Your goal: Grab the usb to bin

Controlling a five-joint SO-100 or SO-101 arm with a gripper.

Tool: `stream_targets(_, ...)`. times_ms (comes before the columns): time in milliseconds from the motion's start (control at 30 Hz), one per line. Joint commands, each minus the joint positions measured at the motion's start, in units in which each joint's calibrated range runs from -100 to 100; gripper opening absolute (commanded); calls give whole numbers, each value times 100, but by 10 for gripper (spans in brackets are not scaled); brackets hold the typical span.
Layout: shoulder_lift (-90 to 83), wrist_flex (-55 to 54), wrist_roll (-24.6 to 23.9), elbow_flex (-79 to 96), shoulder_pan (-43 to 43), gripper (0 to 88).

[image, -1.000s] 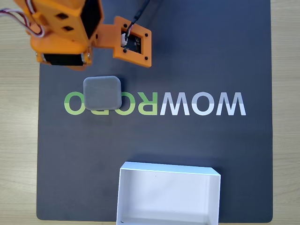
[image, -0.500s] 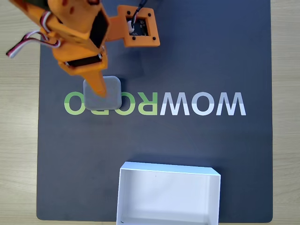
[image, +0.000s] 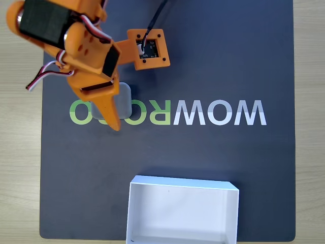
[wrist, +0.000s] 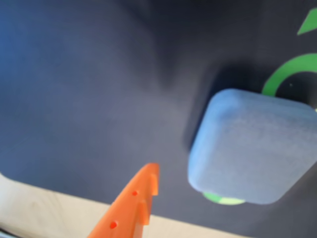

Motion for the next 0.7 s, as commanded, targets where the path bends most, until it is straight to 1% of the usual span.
stream_targets(0,54,-267,-2,-230,34,500)
stream_targets(300,520,-345,-2,-239,-8,500)
stream_targets(667,1334,-345,-2,-1098,34,500)
